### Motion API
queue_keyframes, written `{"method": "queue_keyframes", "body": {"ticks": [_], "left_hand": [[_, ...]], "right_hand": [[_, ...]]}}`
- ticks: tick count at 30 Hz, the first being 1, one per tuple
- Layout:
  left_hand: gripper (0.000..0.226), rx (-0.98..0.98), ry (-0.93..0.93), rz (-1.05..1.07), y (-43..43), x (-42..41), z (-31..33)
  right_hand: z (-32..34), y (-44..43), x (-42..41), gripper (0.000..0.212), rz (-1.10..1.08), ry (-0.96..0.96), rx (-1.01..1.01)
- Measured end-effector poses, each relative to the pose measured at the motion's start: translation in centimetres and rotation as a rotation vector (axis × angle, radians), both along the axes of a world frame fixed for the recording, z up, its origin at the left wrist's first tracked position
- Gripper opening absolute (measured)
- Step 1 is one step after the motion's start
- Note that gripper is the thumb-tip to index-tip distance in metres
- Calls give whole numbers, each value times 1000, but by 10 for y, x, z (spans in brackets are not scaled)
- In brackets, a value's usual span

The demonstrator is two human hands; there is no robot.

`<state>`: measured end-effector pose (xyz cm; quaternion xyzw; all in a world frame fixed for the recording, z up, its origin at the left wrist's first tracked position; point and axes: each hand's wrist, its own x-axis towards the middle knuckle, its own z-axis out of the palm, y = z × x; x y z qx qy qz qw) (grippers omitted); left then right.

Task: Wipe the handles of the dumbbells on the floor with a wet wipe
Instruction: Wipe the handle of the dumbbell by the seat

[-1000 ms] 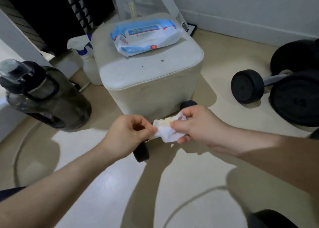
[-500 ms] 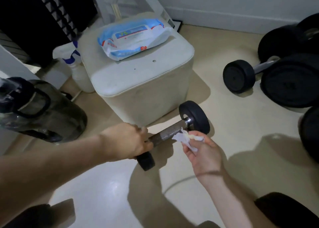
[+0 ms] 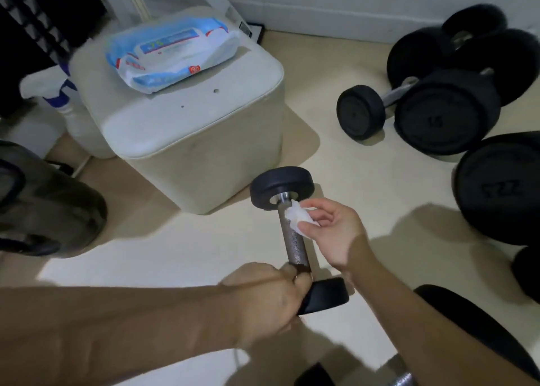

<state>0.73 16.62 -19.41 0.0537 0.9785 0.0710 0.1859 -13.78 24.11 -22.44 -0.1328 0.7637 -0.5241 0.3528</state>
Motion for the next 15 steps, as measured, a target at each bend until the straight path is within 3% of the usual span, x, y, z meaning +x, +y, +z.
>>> {"method": "queue_keyframes", "body": {"ticks": [7,11,13,15], "left_hand": [[54,124,221,-53,-4,73,35],[63,286,225,246,16,50,-2],[61,389,231,444,23,38,-26],[52,386,310,482,29,32,-39]], "right_hand": [[-4,-26,-5,13,225,424,119],[-21,-35,-16,8,291,595,148],[-21,-37,-17,5,321,626,165],[-18,-35,-21,4,341,599,191]]}}
